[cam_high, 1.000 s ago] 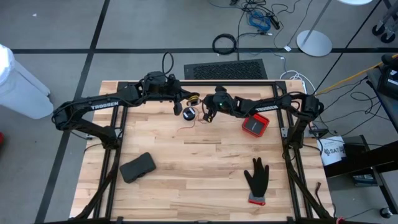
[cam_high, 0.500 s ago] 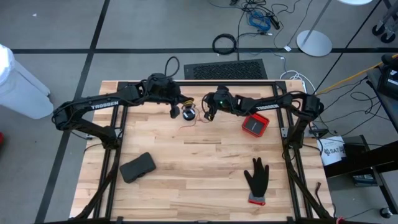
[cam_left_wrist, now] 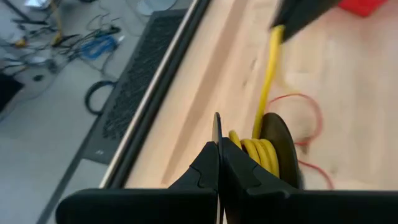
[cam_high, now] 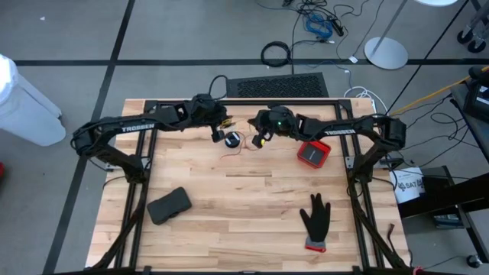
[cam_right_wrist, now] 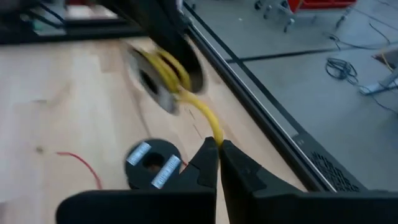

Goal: Coil cords
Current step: Coil the yellow wire onto the black spool

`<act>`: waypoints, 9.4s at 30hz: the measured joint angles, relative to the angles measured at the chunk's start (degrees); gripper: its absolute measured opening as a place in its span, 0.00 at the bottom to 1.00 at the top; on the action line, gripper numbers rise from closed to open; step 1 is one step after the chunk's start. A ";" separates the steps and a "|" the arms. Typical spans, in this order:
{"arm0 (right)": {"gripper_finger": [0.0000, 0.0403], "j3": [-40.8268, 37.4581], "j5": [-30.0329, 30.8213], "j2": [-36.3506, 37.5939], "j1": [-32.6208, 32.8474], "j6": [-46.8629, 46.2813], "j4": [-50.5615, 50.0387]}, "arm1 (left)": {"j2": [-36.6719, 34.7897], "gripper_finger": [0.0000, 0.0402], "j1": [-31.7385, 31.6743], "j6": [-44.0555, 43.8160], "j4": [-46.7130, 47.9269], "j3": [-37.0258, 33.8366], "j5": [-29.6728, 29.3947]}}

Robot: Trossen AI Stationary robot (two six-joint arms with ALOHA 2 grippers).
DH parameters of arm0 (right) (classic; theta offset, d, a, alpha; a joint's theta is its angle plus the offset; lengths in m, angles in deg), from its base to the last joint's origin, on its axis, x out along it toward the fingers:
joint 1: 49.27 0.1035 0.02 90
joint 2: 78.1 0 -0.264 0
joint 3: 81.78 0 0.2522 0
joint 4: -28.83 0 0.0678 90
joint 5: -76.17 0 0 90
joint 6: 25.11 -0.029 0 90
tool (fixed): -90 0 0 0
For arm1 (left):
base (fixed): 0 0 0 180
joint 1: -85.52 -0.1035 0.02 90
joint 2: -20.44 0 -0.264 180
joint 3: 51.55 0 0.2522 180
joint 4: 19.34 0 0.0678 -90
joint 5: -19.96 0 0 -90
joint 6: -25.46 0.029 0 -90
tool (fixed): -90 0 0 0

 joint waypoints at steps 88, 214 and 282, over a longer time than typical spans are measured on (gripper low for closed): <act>0.27 -7.64 -4.95 -29.15 -4.18 3.25 58.79 | 8.07 0.00 6.87 -10.60 -20.84 2.69 0.24; 0.00 -4.72 -18.33 -29.00 -6.69 -9.35 42.62 | -1.44 0.00 6.25 -4.93 -5.49 2.62 -5.73; 0.00 -2.03 16.60 -16.69 6.82 11.67 41.89 | 8.57 0.00 4.10 -18.18 -26.12 0.04 -4.40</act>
